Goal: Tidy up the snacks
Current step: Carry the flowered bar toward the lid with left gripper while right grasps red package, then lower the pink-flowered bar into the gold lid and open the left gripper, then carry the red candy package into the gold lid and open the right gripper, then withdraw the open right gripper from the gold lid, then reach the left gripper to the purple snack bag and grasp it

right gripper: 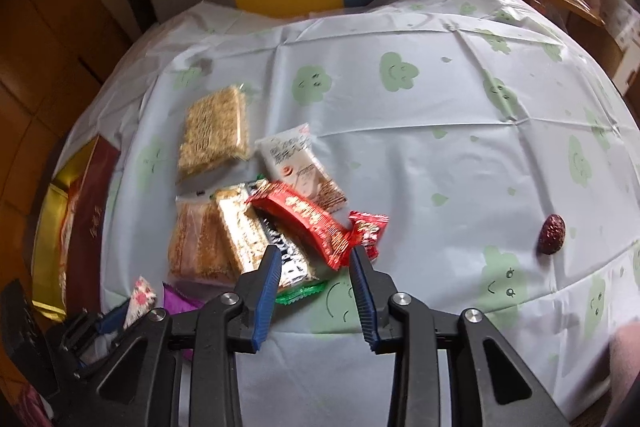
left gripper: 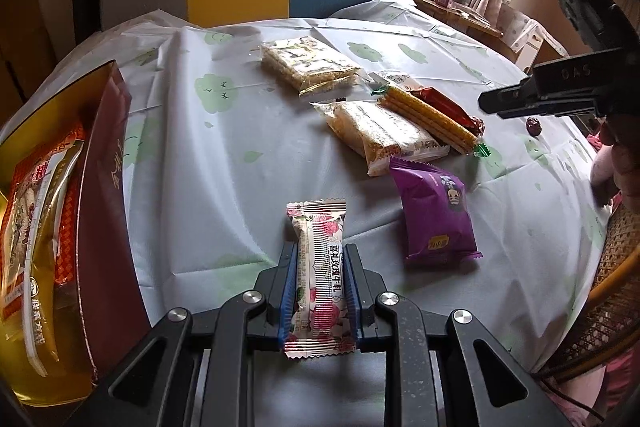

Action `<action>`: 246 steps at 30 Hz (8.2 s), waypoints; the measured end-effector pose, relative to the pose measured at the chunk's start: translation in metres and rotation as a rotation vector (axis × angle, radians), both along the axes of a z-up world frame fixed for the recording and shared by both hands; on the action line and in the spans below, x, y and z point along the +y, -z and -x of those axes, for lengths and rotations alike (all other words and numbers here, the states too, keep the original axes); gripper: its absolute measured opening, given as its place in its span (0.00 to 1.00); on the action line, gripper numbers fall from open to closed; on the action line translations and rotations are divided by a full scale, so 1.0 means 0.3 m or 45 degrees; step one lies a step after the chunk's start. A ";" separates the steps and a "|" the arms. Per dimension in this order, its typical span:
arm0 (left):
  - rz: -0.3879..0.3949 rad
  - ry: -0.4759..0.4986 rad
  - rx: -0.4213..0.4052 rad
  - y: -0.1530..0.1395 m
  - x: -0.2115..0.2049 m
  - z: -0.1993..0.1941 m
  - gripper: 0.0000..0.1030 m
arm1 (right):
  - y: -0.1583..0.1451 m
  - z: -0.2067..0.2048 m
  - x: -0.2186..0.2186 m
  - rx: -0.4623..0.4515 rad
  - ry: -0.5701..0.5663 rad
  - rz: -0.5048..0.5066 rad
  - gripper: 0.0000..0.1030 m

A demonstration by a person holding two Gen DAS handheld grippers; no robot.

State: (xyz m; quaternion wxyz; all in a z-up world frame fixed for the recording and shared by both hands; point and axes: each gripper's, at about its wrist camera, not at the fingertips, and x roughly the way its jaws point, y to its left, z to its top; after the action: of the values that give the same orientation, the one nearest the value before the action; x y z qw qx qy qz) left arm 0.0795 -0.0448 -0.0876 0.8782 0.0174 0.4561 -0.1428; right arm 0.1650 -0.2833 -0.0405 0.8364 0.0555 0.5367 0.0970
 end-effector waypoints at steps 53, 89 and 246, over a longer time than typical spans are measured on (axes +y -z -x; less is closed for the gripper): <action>0.141 -0.043 -0.014 -0.068 0.046 -0.010 0.20 | 0.172 -0.198 0.078 0.142 -0.205 0.153 0.23; 0.345 -0.663 0.038 -0.156 0.631 -0.382 0.29 | 0.164 -0.161 0.118 0.096 -0.270 0.240 0.23; -0.097 -0.423 -0.164 -0.302 0.290 0.117 0.32 | -0.088 -0.040 -0.117 -0.238 0.175 0.167 0.32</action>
State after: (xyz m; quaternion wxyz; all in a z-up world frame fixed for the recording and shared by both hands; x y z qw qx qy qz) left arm 0.0444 0.0423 0.0030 0.9159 -0.0156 0.4005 0.0231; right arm 0.1770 -0.3183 -0.0140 0.8892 0.0282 0.4566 0.0090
